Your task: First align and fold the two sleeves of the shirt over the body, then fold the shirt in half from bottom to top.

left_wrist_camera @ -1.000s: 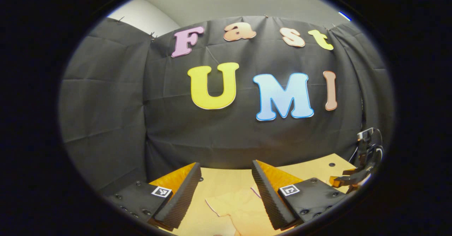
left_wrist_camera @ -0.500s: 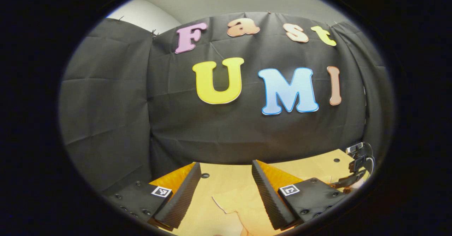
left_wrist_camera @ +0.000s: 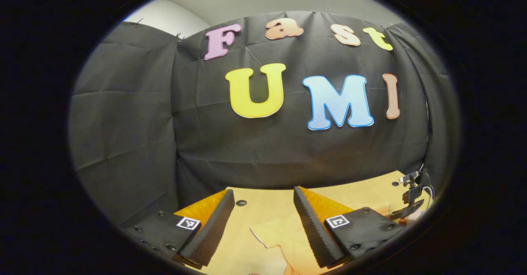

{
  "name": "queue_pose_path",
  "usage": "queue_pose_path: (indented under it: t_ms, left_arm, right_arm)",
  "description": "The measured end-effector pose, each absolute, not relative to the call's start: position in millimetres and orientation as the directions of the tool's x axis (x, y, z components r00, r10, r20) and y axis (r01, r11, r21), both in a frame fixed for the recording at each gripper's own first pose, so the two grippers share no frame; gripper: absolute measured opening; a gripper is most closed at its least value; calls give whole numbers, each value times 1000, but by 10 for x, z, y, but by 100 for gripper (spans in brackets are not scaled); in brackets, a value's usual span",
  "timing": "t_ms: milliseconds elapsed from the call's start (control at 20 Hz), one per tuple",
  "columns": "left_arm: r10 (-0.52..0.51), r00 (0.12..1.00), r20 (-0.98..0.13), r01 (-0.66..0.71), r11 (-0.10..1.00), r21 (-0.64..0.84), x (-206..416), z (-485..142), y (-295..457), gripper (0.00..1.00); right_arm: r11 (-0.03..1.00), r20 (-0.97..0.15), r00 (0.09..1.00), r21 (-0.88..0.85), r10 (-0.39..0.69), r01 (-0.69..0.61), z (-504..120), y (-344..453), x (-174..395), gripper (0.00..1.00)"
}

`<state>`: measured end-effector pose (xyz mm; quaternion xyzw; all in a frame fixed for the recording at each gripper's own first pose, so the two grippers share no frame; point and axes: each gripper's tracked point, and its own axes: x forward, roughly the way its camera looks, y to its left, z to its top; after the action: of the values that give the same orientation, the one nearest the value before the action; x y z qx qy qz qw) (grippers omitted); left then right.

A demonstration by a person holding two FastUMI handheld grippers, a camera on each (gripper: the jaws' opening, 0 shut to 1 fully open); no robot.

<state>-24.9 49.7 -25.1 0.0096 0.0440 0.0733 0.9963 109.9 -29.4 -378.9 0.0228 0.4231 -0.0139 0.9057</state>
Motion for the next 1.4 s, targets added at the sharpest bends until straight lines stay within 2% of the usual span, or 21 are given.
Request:
queue_pose_path:
  t_ms: [50,100,150,200,250,300,350,400,450,650,950,1150,1400]
  left_arm:
    - [145,986,-87,-143,989,24,-250,-260,490,94]
    - [143,986,-89,-141,990,22,-249,-274,480,94]
    - [141,986,-89,-140,990,18,-250,-272,473,94]
    - [140,986,-88,-139,990,15,-234,-270,472,94]
    - [139,986,-89,-138,990,14,-227,-272,467,95]
    - [138,986,-89,-137,990,14,-229,-278,462,95]
    - [137,987,-89,-136,991,13,-233,-282,459,95]
    - [136,987,-89,-136,991,12,-236,-295,462,94]
    - [137,986,-90,-136,991,13,-236,-290,463,94]
    - [147,985,-94,-147,989,9,-253,-310,529,94]
    - [165,981,-99,-165,986,4,-267,-364,621,94]
    - [172,979,-106,-173,985,-8,-264,-386,651,95]
    - [184,977,-111,-186,982,-15,-279,-424,716,94]
  right_arm:
    - [998,-769,639,41,-2,53,-3795,-292,1096,77]
    - [997,-774,633,48,-1,60,-3798,-298,1114,70]
    - [997,-775,632,55,5,60,-3789,-301,1107,69]
    - [996,-779,627,68,16,60,-3797,-298,1117,61]
    - [995,-779,626,82,26,61,-3783,-288,1125,39]
    - [993,-785,618,97,34,69,-3781,-287,1138,33]
    - [991,-789,613,106,38,76,-3787,-286,1124,19]
    - [991,-790,611,113,45,73,-3762,-286,1130,19]
    - [990,-793,608,114,41,83,-3767,-277,1138,3]
    - [998,-798,602,47,9,48,-3748,-240,1146,3]
    - [994,-719,695,-99,-34,-53,-3376,-14,1333,3]
    - [970,-664,748,-177,7,-166,-3133,358,1447,3]
    - [890,-632,766,-272,122,-366,-2987,1081,1415,3]
